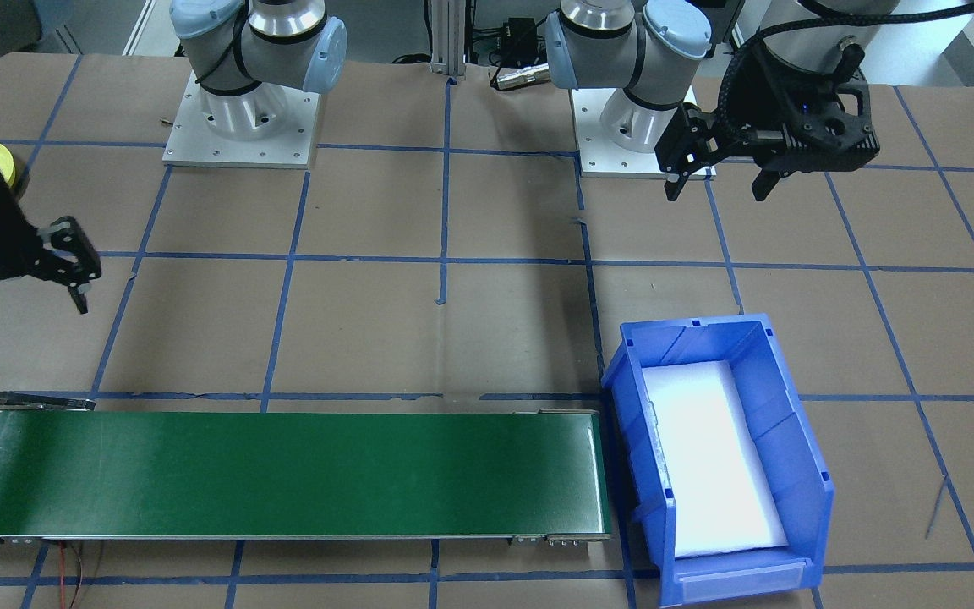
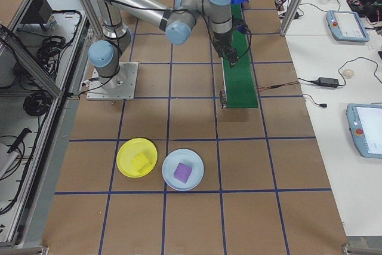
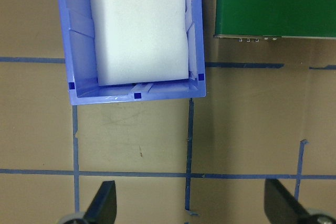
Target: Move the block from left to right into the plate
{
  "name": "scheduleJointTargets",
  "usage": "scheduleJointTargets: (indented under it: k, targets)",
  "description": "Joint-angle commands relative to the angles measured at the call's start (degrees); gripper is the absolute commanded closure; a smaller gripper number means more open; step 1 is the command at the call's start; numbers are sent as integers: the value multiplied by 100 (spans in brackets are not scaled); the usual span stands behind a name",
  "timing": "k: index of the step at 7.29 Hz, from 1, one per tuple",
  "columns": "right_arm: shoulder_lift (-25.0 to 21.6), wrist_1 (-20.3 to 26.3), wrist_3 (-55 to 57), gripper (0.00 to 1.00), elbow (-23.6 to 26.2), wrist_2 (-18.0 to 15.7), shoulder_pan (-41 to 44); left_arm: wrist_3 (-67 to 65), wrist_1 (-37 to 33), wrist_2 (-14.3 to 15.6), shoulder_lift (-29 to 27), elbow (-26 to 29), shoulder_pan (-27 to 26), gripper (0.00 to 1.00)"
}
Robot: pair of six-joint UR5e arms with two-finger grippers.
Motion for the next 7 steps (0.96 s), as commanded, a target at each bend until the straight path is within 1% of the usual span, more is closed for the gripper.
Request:
scheduleJointTargets:
  k: [1, 2, 3, 4, 6, 7]
  targets:
    - [-131, 1112, 1603, 0, -755, 15, 1168, 66, -34, 29, 32, 17, 54, 0]
    - [-44, 1132, 1730, 0, -662, 41, 1407, 66, -34, 3, 23, 17, 37, 0]
    - [-35, 1124, 1801, 0, -514, 267, 1436, 66, -34, 29, 41, 25, 71, 0]
    - [-17, 1106, 1993, 0, -486, 348, 1427, 66, -43, 29, 50, 25, 63, 0]
    - [-8, 1132, 2004, 0, -459, 296, 1296, 66, -43, 20, 50, 25, 72, 0]
    - [-8, 1246, 2004, 0, -468, 270, 1156, 66, -43, 11, 50, 25, 63, 0]
